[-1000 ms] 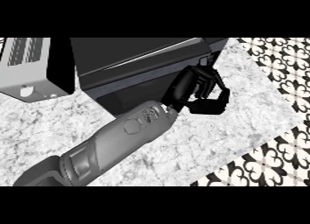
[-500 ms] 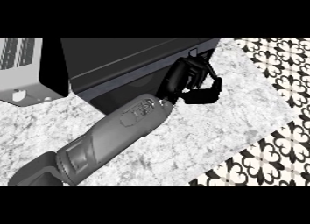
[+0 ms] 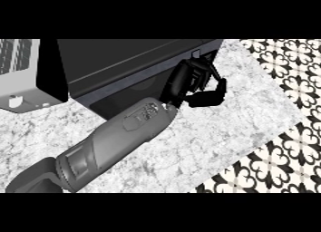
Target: Pick up the milk, place it into the microwave and close the microwave
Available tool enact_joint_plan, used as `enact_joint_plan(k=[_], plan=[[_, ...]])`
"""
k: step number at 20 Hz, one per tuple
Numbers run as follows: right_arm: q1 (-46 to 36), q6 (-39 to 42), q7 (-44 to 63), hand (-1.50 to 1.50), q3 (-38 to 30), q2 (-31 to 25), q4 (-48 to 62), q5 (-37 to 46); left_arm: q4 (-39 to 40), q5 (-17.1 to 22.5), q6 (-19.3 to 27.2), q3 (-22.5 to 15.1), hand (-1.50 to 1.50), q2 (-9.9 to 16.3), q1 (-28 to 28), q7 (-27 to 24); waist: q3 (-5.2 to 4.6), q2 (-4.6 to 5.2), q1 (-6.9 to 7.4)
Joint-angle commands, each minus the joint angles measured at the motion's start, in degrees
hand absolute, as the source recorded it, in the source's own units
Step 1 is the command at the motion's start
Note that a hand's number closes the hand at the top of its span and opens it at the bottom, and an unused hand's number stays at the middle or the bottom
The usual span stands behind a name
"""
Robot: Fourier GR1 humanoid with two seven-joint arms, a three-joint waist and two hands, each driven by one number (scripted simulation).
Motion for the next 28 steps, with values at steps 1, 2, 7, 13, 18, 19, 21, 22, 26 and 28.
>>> enact_joint_plan(k=[1,2,7,13,18,19,21,22,26,28], plan=[[-0.9,0.1,0.6,-1.50,-0.7,-0.9,0.9,-1.6,1.9,0.8,-0.8,0.5,1.50,-3.4,-4.4,0.0,0.21,0.70,-0.75],[-1.0,0.0,0.6,-1.50,-0.4,-0.6,0.9,-1.9,2.2,1.0,-0.6,0.2,1.50,-3.4,-3.9,-0.2,0.21,0.83,-0.54],[-1.4,0.7,1.2,-1.50,-0.8,-1.7,1.4,-3.4,2.0,1.7,0.3,0.2,1.50,-3.4,-4.1,-0.7,0.22,0.83,-1.36],[-2.6,1.1,2.1,-1.50,-1.2,-3.2,1.5,-5.2,1.5,2.2,1.3,-0.3,1.50,-3.4,-4.3,-1.3,0.22,0.81,-1.33],[-2.3,0.4,2.4,-1.50,-2.7,-3.5,2.2,-6.7,5.5,6.0,10.5,5.5,1.50,-3.5,-0.5,-0.8,0.09,0.44,2.43],[-1.6,0.5,2.3,-1.50,-3.0,-3.2,2.6,-7.1,6.3,6.4,11.0,6.2,1.50,-3.5,-0.7,-0.6,0.25,0.52,1.93],[-1.6,-0.2,2.4,-1.50,-4.5,-3.8,2.5,-7.3,7.3,6.5,10.8,6.0,1.50,-3.6,-1.0,-1.1,0.15,0.07,2.91],[-2.2,-0.4,2.4,-1.50,-5.1,-4.3,2.4,-7.6,7.7,6.8,10.3,5.5,1.50,-3.6,-0.2,-1.4,0.06,0.24,3.76],[-1.3,-1.2,2.7,-1.50,-6.9,-4.6,2.0,-8.9,9.9,7.6,8.7,4.3,1.50,-3.0,0.0,-1.9,0.02,0.13,4.93],[-0.6,-1.0,2.8,-1.50,-7.4,-4.7,2.1,-9.1,10.3,8.4,7.2,3.8,1.50,-2.0,0.0,-2.1,0.04,0.45,5.50]])
